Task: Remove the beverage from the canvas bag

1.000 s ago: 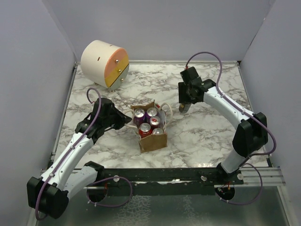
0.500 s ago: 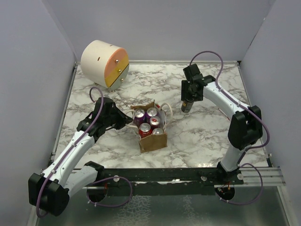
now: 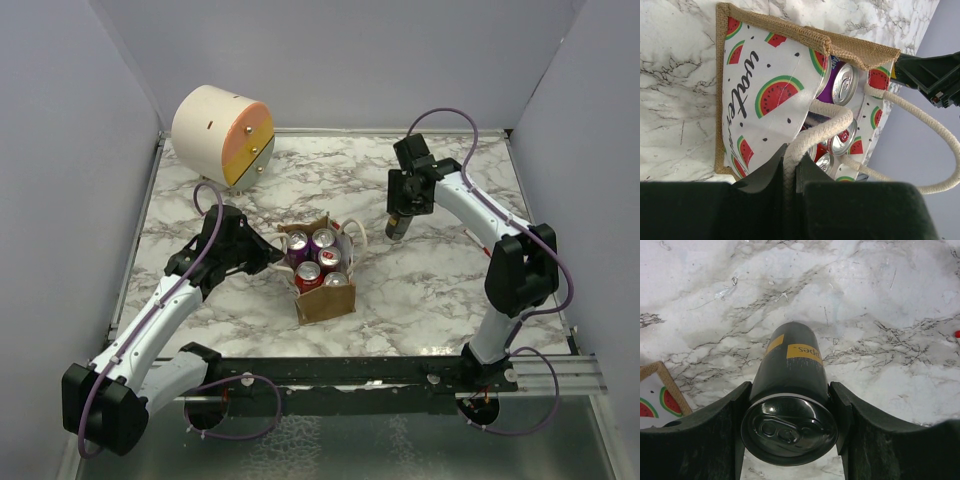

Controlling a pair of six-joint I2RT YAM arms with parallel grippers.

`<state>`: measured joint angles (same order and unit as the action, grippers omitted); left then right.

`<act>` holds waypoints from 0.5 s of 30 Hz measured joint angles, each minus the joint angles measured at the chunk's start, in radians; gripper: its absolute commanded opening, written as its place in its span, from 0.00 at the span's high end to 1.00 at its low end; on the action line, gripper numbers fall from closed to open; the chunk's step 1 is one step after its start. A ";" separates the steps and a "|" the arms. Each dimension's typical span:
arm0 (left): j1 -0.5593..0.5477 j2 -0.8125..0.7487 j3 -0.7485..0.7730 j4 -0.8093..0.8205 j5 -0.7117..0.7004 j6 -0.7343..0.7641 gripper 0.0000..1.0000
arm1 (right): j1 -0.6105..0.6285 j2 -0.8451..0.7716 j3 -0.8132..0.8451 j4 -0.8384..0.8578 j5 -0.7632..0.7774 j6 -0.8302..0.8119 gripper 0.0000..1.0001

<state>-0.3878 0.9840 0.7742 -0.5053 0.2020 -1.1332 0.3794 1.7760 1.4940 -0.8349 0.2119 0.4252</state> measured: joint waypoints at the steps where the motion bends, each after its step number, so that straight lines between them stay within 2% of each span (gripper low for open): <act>1: 0.000 0.000 0.000 0.000 0.000 0.000 1.00 | 0.000 0.001 0.002 -0.003 -0.003 0.000 0.32; 7: 0.000 0.000 0.000 0.000 0.001 0.000 1.00 | 0.000 0.003 0.014 -0.001 -0.023 -0.008 0.11; 15: 0.000 0.000 0.003 -0.005 0.001 0.000 1.00 | 0.000 -0.039 0.002 0.004 -0.033 -0.018 0.08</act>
<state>-0.3878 0.9836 0.7773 -0.5106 0.2028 -1.1336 0.3794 1.7367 1.4956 -0.8307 0.1791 0.4076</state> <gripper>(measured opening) 0.086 0.915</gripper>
